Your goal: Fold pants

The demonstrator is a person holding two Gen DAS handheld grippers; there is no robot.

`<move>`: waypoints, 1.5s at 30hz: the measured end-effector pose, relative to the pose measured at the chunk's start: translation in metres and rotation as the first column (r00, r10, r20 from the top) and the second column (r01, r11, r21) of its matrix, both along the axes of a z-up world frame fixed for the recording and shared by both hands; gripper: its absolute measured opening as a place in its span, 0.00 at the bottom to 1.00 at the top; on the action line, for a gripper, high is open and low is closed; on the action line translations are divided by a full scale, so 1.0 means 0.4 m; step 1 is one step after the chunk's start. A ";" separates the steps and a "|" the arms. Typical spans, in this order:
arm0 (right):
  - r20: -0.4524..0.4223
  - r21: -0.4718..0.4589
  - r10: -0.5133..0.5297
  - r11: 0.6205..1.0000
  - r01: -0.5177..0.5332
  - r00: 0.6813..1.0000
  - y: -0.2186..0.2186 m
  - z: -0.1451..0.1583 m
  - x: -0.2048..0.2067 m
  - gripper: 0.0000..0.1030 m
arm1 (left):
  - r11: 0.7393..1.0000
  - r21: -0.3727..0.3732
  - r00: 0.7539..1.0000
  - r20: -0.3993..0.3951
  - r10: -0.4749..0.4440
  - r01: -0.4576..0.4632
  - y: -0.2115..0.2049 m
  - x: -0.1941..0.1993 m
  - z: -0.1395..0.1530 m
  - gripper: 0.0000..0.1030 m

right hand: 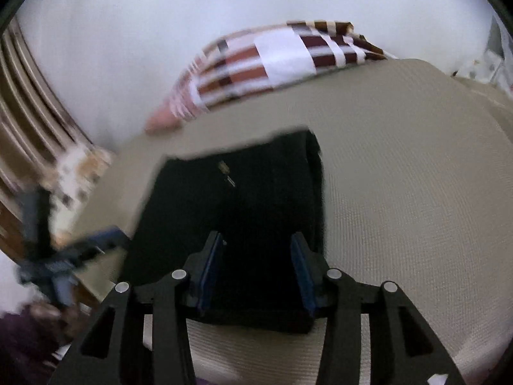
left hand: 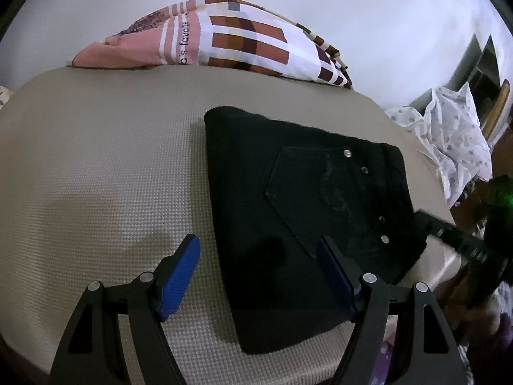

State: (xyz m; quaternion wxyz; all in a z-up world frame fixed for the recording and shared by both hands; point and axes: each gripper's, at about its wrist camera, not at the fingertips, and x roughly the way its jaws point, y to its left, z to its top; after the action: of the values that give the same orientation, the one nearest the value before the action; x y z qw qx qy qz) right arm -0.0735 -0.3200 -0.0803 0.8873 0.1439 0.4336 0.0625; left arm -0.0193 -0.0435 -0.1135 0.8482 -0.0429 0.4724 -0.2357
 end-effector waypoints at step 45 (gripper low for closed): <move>0.020 -0.047 -0.088 0.995 0.089 0.996 -0.038 0.055 -0.023 0.83 | 0.961 0.277 0.993 0.117 -0.016 -0.017 -0.043 0.014 0.042 0.91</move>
State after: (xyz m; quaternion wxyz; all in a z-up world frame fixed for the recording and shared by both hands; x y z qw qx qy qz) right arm -0.0829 -0.3351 -0.0583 0.8963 0.1410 0.4203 0.0139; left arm -0.0138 -0.0608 -0.0969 0.8723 0.0904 0.4499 -0.1690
